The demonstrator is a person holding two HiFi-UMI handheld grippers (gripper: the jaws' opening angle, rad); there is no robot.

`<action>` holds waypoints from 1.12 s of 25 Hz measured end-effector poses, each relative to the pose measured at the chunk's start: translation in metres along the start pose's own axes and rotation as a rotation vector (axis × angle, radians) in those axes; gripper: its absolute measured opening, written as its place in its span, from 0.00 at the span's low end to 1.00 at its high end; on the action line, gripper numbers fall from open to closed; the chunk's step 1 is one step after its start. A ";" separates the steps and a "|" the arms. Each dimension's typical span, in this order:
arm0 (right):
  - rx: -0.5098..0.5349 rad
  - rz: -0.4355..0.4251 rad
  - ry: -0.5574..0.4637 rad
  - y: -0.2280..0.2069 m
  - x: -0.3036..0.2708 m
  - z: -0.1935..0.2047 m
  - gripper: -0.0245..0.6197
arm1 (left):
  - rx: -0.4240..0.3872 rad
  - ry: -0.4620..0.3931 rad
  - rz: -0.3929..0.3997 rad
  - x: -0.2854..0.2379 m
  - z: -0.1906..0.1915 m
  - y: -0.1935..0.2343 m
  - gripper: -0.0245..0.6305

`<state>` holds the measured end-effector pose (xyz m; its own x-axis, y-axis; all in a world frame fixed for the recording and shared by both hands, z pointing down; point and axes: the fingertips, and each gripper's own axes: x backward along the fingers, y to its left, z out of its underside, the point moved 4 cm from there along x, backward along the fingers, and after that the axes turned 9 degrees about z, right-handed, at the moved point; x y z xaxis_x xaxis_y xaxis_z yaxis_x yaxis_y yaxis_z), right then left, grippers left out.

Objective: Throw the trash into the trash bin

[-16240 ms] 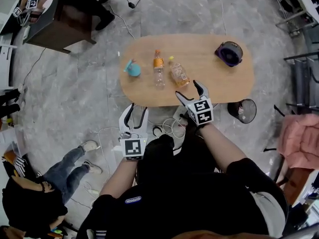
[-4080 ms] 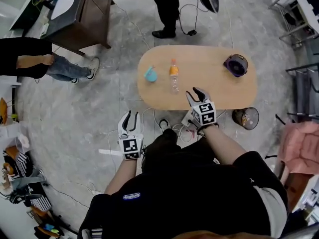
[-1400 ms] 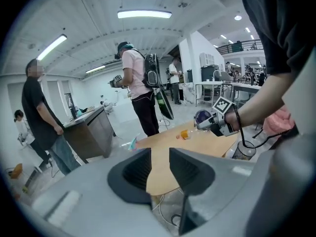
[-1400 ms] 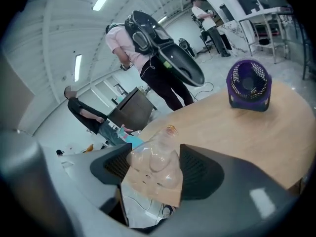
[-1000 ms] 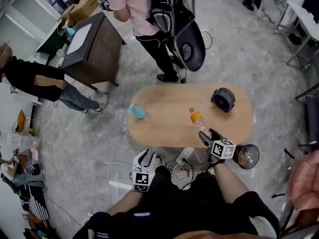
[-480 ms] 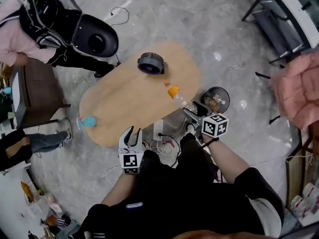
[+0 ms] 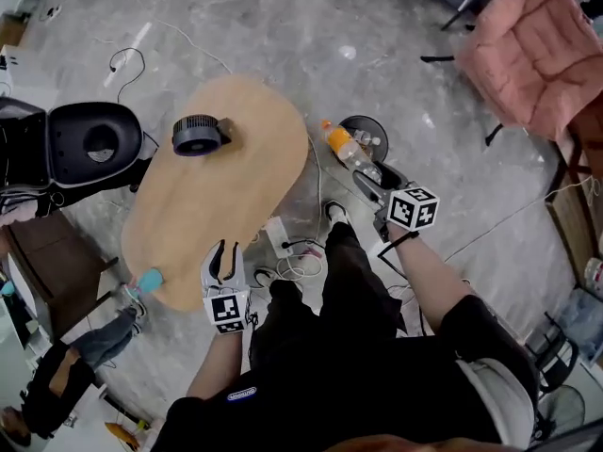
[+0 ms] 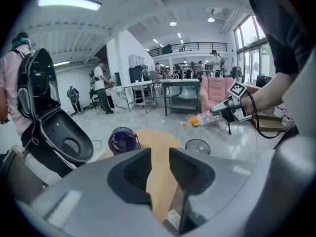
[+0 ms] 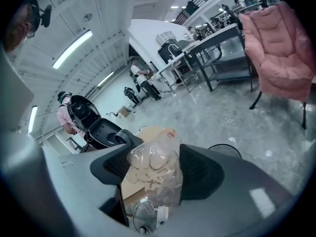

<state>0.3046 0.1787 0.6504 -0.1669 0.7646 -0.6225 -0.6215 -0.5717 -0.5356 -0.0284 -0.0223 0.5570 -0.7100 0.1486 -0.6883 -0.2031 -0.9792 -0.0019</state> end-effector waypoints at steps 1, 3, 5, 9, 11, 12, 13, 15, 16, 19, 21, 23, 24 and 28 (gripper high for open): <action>-0.008 0.017 -0.003 -0.010 0.001 0.000 0.55 | -0.006 0.001 0.009 -0.005 -0.004 -0.002 0.22; -0.021 0.048 -0.003 -0.028 0.002 0.004 0.55 | -0.019 -0.019 0.026 -0.015 -0.011 -0.005 0.22; -0.034 0.081 0.005 -0.045 0.001 0.008 0.55 | -0.028 -0.034 0.034 -0.025 -0.019 -0.005 0.22; -0.063 0.161 0.039 -0.089 -0.008 0.023 0.55 | -0.031 -0.018 0.049 -0.038 -0.023 -0.011 0.22; -0.069 0.206 0.067 -0.112 -0.016 0.032 0.55 | -0.029 0.003 0.056 -0.040 -0.020 -0.016 0.22; -0.070 0.226 0.084 -0.124 -0.021 0.035 0.55 | -0.025 0.015 0.056 -0.041 -0.018 -0.019 0.22; -0.071 0.243 0.102 -0.134 -0.027 0.039 0.55 | -0.020 0.029 0.055 -0.041 -0.017 -0.020 0.22; -0.068 0.269 0.143 -0.152 -0.043 0.046 0.55 | -0.003 0.054 0.047 -0.040 -0.011 -0.022 0.22; -0.064 0.277 0.165 -0.159 -0.052 0.050 0.55 | 0.007 0.065 0.043 -0.040 -0.006 -0.022 0.22; -0.041 0.300 0.235 -0.179 -0.083 0.060 0.55 | 0.032 0.088 0.019 -0.040 0.005 -0.020 0.22; -0.028 0.320 0.280 -0.190 -0.104 0.063 0.56 | 0.048 0.094 0.004 -0.043 0.010 -0.019 0.22; -0.009 0.333 0.329 -0.198 -0.126 0.071 0.56 | 0.062 0.105 -0.003 -0.045 0.014 -0.020 0.22; 0.008 0.337 0.356 -0.201 -0.136 0.076 0.56 | 0.072 0.115 -0.003 -0.046 0.016 -0.021 0.22; 0.077 0.347 0.470 -0.206 -0.171 0.100 0.56 | 0.079 0.131 -0.007 -0.043 0.029 -0.021 0.22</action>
<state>0.3846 0.1953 0.9247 -0.0238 0.3126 -0.9496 -0.6482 -0.7280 -0.2234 -0.0130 -0.0038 0.6074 -0.6153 0.1310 -0.7773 -0.2641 -0.9634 0.0467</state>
